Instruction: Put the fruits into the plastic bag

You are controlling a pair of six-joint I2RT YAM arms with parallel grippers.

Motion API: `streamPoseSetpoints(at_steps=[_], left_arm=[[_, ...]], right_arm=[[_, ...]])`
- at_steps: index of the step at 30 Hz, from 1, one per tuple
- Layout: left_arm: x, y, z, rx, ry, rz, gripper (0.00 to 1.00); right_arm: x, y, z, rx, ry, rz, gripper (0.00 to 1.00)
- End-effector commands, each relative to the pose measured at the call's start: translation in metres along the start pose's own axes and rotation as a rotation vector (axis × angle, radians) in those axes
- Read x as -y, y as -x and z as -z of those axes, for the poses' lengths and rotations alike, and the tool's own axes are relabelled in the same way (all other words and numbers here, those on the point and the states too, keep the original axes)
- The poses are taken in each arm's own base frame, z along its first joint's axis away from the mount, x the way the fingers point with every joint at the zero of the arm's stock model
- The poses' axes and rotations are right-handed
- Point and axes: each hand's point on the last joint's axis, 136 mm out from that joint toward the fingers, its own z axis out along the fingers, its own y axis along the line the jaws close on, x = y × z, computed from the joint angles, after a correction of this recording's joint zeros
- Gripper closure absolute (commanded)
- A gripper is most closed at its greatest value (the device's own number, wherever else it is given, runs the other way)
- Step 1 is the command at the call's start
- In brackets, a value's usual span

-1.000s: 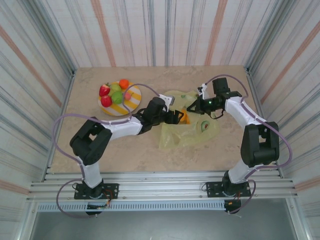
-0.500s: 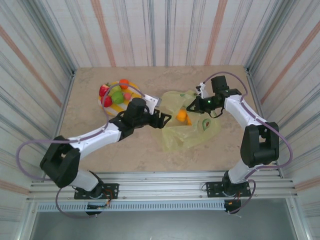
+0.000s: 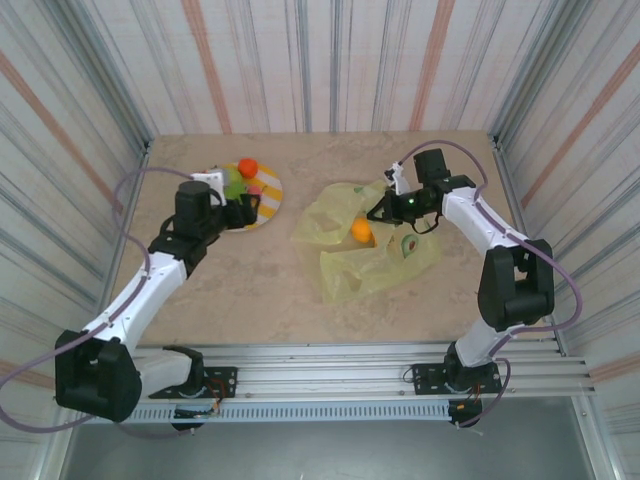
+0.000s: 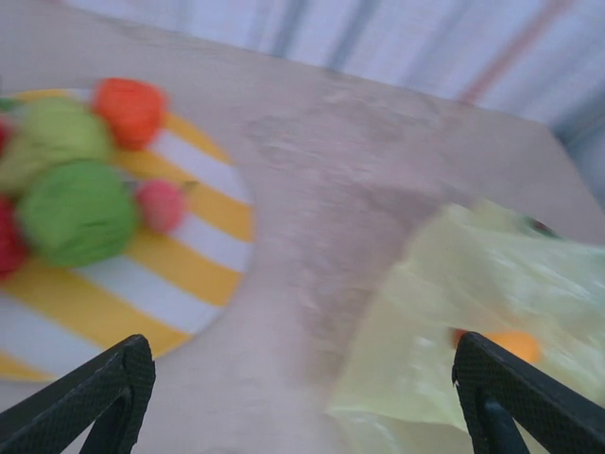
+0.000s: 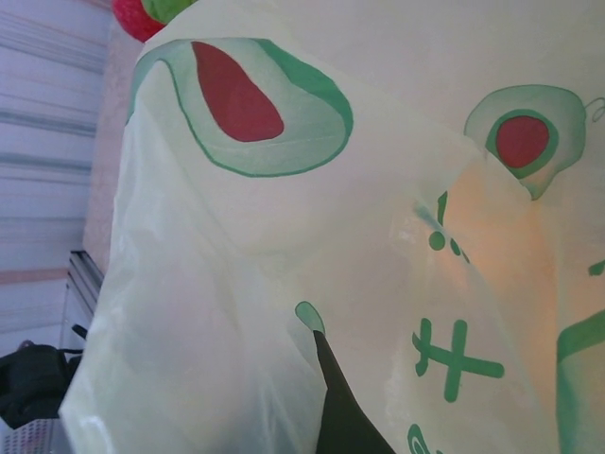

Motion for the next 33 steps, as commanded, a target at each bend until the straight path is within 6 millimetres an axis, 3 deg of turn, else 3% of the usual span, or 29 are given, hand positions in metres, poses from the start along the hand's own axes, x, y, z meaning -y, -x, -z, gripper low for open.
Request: streamPoseSetpoints(at_steps=[1, 7, 12, 21, 33], left_arm=[[-0.053, 0.001, 0.0, -0.011, 0.18, 0.079, 0.13], [-0.122, 0.012, -0.019, -0.09, 0.404, 0.077, 0.12], [-0.152, 0.011, -0.043, -0.188, 0.493, 0.04, 0.12], [-0.167, 0.009, -0.083, -0.288, 0.496, 0.017, 0.15], [-0.18, -0.008, -0.116, -0.37, 0.479, 0.027, 0.21]], right_arm=[[-0.007, 0.006, -0.007, 0.005, 0.014, 0.016, 1.0], [-0.012, 0.004, -0.015, -0.009, 0.039, 0.02, 1.0], [-0.013, 0.004, -0.017, -0.015, 0.047, 0.02, 1.0], [-0.011, 0.007, -0.022, -0.021, 0.055, 0.013, 1.0], [-0.01, 0.009, -0.021, -0.023, 0.049, 0.01, 1.0]])
